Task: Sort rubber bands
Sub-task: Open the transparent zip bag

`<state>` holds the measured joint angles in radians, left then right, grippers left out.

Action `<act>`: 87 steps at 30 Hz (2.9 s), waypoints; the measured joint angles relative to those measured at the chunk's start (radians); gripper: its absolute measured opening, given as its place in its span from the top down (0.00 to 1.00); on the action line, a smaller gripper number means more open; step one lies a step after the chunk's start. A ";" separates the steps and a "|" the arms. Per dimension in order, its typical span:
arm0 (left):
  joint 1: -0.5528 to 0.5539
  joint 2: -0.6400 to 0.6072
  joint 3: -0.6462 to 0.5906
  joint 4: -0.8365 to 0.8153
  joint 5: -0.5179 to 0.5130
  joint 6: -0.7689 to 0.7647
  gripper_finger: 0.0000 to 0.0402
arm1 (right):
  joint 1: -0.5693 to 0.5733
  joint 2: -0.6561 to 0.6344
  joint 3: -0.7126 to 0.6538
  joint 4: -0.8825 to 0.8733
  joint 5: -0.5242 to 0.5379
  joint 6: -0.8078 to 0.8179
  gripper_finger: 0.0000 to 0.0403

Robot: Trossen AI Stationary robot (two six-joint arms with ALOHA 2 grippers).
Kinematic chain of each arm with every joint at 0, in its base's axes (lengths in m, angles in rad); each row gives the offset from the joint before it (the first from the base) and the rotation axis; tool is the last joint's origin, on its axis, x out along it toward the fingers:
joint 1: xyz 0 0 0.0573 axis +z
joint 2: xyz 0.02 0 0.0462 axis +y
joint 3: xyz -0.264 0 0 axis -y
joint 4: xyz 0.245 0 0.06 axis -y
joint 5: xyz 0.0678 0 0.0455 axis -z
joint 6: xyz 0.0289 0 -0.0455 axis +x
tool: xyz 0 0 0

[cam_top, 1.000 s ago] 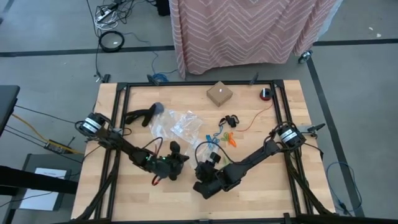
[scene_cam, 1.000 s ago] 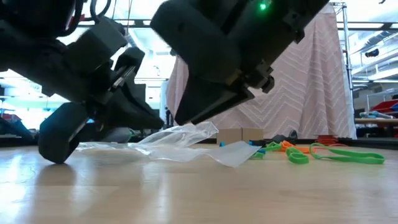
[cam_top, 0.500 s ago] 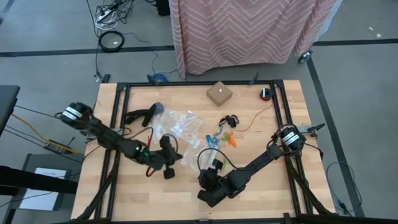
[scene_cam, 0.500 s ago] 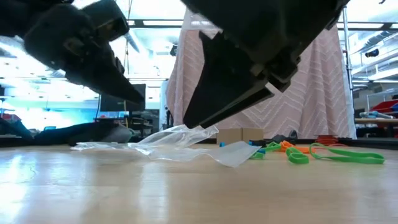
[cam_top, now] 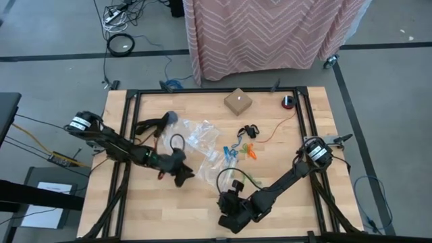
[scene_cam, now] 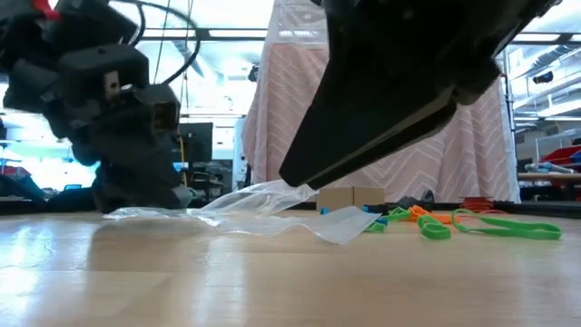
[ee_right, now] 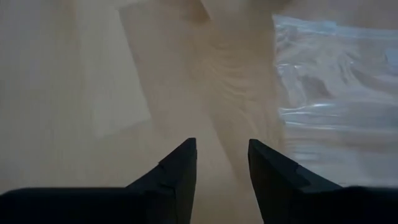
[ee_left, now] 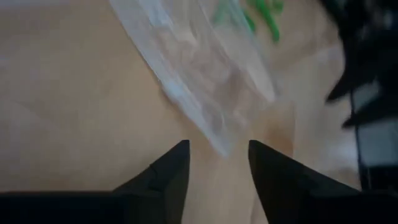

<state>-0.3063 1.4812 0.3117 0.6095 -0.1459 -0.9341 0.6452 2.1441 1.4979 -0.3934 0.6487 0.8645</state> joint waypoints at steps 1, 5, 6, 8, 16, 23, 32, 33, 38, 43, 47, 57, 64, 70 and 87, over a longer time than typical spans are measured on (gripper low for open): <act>0.008 0.000 -0.019 0.043 -0.014 -0.020 0.54 | 0.002 0.000 0.000 0.000 0.001 0.006 0.66; 0.032 -0.001 -0.056 0.106 -0.025 -0.082 0.51 | 0.003 0.000 0.000 0.000 0.002 0.007 0.66; 0.032 -0.001 -0.055 0.109 -0.023 -0.090 0.50 | 0.003 0.000 0.000 0.000 0.002 0.006 0.66; 0.032 -0.001 -0.053 0.113 -0.021 -0.092 0.50 | 0.003 0.000 0.000 0.002 0.002 0.004 0.66; 0.025 0.092 0.013 0.113 0.010 -0.092 0.50 | 0.003 -0.001 0.000 0.004 0.003 -0.001 0.67; 0.008 0.142 0.026 0.129 -0.012 -0.118 0.50 | 0.016 -0.001 0.000 0.024 0.005 0.007 0.67; -0.020 0.144 0.029 0.094 -0.036 -0.146 0.50 | 0.023 -0.001 0.000 0.052 0.005 0.006 0.67; -0.023 0.144 0.029 0.088 -0.036 -0.150 0.50 | 0.023 -0.001 0.000 0.053 0.005 0.006 0.67; -0.037 0.145 0.029 0.085 -0.039 -0.156 0.50 | 0.023 -0.001 0.000 0.058 0.004 -0.003 0.67; -0.054 0.145 0.030 0.072 -0.039 -0.184 0.50 | 0.023 -0.001 0.000 0.062 0.004 -0.003 0.67; -0.055 0.145 0.044 0.048 -0.034 -0.193 0.50 | 0.023 -0.001 0.000 0.063 0.004 -0.003 0.67; -0.053 0.151 0.174 -0.227 0.049 -0.169 0.52 | 0.023 -0.001 0.000 0.064 0.003 -0.003 0.67; -0.049 0.151 0.173 -0.209 0.054 -0.194 0.52 | 0.027 -0.001 0.000 0.074 0.003 -0.010 0.67; -0.034 0.183 0.174 -0.174 0.054 -0.200 0.52 | 0.028 -0.001 0.000 0.093 0.003 -0.027 0.67; -0.022 0.204 0.182 -0.111 0.044 -0.185 0.79 | 0.029 -0.001 0.000 0.106 0.003 -0.028 0.69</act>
<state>-0.3279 1.6852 0.4934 0.4981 -0.1018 -1.1191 0.6739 2.1429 1.4979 -0.2878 0.6521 0.8363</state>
